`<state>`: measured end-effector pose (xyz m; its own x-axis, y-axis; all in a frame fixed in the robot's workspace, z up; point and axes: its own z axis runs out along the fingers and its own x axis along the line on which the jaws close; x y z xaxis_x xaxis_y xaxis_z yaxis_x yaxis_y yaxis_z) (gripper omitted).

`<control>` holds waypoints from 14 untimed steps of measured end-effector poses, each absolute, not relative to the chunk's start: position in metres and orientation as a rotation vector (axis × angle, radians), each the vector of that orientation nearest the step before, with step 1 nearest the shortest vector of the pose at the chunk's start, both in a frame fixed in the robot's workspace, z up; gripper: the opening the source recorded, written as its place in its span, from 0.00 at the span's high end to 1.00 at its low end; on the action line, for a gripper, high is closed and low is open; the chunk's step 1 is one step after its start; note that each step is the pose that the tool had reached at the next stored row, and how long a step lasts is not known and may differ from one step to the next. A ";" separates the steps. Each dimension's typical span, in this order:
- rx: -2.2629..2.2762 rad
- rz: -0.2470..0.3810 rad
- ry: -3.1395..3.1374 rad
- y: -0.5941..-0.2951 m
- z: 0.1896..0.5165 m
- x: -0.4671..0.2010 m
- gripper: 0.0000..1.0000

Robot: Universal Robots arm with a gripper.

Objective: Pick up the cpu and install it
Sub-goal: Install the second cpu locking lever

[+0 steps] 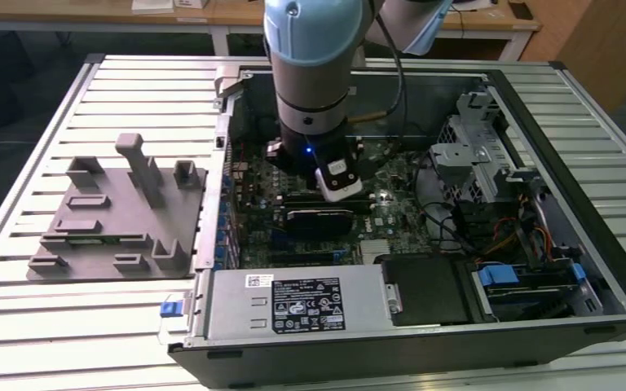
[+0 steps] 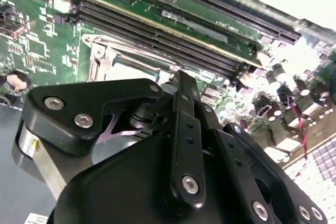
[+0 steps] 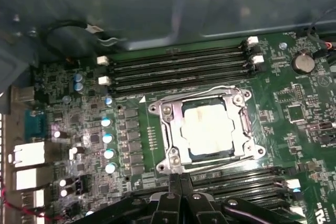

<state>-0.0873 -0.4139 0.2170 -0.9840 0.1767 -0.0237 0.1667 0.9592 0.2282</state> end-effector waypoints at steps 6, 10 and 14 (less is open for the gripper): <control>0.275 0.342 3.065 -0.397 0.217 -0.087 0.89; 0.291 0.333 3.063 -0.392 0.216 -0.084 0.89; 0.311 0.325 3.060 -0.389 0.216 -0.077 0.89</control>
